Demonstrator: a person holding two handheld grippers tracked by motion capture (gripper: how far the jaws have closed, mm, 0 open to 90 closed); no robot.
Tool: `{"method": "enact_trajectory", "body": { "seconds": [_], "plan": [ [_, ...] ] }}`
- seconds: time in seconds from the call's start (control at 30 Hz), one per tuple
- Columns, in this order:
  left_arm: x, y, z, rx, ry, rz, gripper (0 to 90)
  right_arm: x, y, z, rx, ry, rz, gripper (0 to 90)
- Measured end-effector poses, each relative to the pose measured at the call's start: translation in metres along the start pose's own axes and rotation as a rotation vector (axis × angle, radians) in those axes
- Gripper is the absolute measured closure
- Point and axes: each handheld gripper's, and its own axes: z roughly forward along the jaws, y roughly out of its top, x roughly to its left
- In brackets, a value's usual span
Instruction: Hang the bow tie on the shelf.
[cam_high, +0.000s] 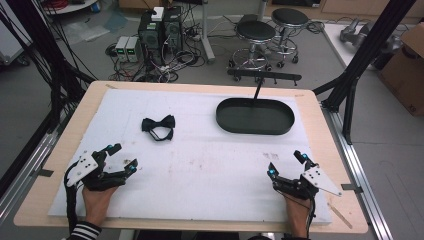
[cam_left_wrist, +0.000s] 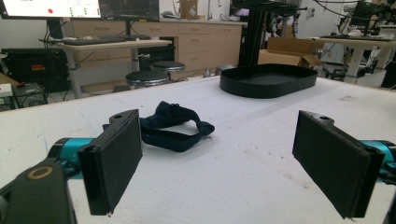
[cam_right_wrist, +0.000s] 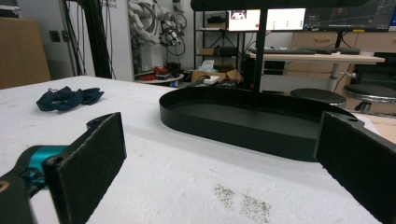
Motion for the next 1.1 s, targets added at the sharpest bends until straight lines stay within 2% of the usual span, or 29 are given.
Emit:
{"method": "enact_trajectory", "body": {
  "seconds": [0.43,0.7,0.87,0.97,1.1],
  "plan": [
    [-0.001,0.0,0.0,0.001,-0.009,0.016,16.1,0.0,0.0,0.0,-0.004,-0.001,0.0,1.2],
    [0.0,0.0,0.0,0.005,-0.009,0.009,16.0,0.0,0.0,0.0,-0.002,-0.002,0.001,1.2],
    [0.003,0.001,0.001,0.006,-0.01,-0.021,16.0,0.0,0.0,0.0,-0.005,-0.003,-0.001,1.2],
    [0.007,0.001,-0.001,0.014,-0.005,-0.059,16.0,0.0,0.0,0.0,-0.002,-0.003,0.004,1.2],
    [0.01,0.002,-0.003,0.02,0.004,-0.069,16.0,0.0,0.0,0.0,-0.002,-0.003,0.003,1.2]
  ]
}}
